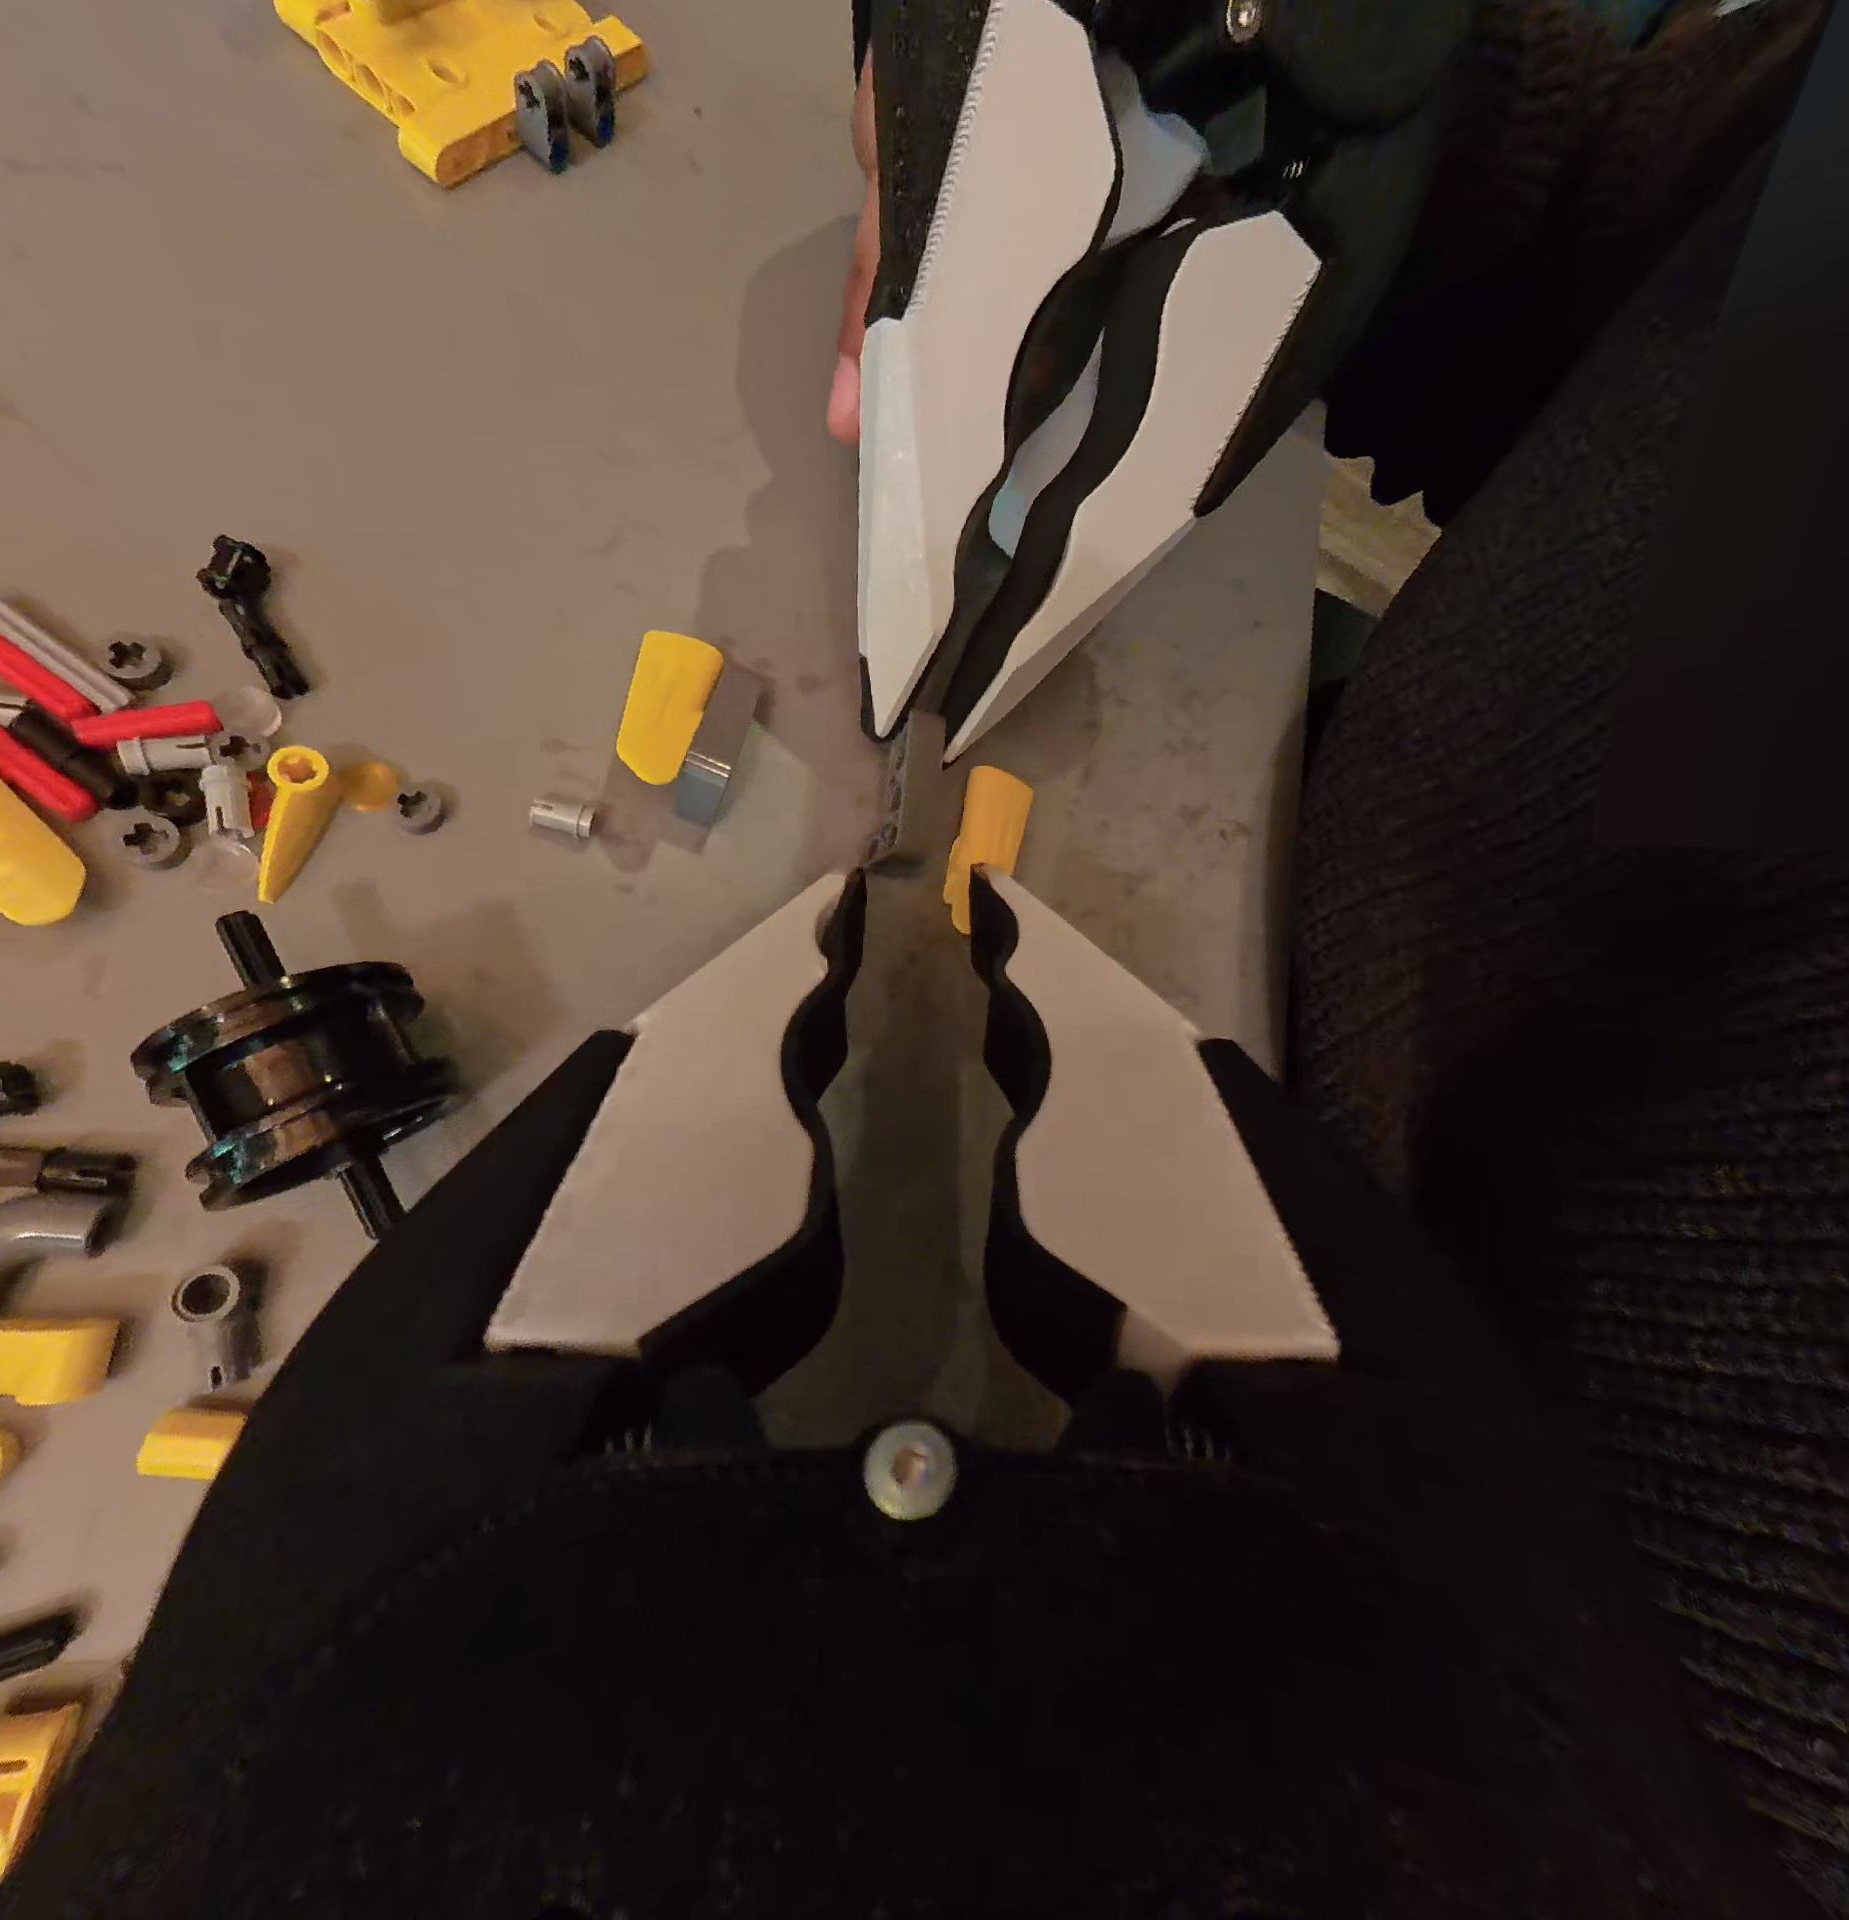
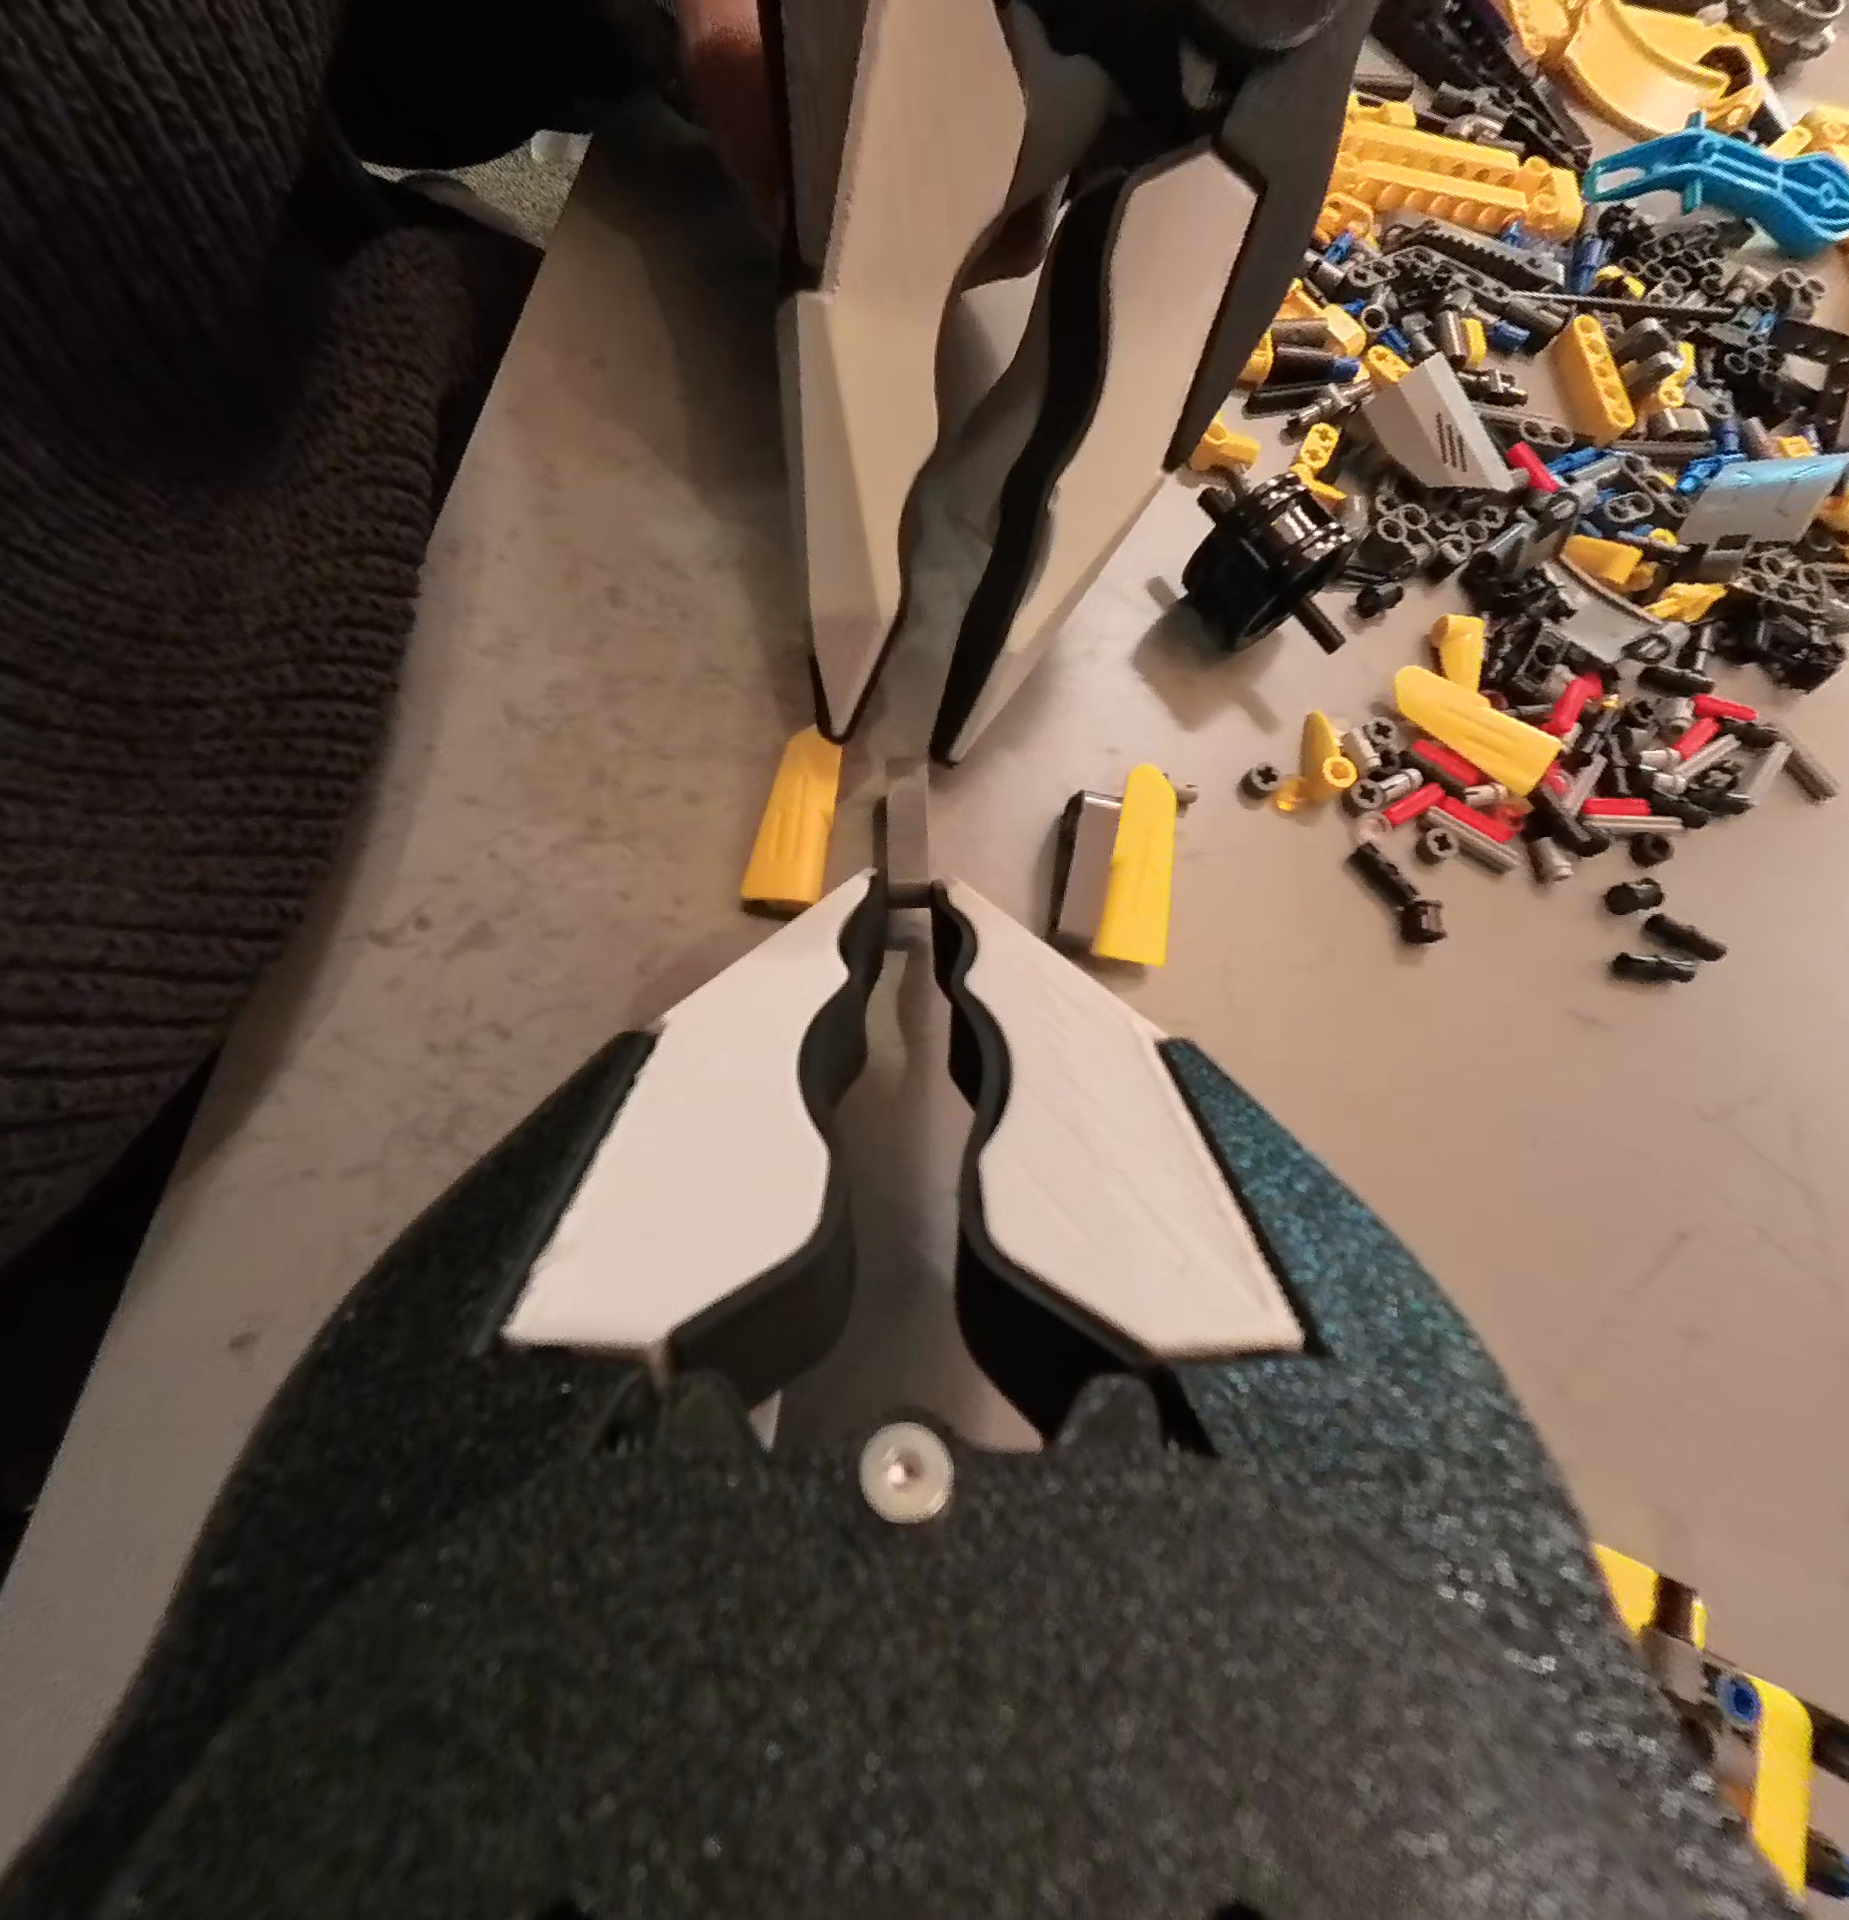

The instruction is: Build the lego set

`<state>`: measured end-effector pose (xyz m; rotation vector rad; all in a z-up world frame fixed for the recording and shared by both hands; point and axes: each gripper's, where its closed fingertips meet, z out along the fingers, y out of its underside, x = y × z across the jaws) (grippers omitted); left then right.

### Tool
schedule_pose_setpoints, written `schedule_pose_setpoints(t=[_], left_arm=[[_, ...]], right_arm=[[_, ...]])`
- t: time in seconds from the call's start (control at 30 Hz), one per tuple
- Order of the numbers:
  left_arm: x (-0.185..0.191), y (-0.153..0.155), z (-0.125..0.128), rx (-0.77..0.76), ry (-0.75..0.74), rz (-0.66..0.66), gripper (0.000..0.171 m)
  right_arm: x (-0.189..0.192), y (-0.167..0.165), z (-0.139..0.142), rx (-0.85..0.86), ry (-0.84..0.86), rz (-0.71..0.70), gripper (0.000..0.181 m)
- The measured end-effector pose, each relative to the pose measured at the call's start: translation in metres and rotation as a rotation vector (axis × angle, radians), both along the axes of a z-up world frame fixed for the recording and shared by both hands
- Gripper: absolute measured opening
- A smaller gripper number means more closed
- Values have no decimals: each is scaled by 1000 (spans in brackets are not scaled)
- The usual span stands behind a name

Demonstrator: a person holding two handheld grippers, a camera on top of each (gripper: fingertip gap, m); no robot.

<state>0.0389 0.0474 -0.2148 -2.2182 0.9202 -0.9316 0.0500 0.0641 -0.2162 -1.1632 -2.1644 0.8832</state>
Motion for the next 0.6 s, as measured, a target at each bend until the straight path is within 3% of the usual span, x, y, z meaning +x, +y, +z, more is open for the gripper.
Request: schedule_pose_setpoints(t=[0.6], left_arm=[[1, -1, -1, 17, 16, -7, 15]], right_arm=[[0, -9, -2, -14, -20, 20, 8]])
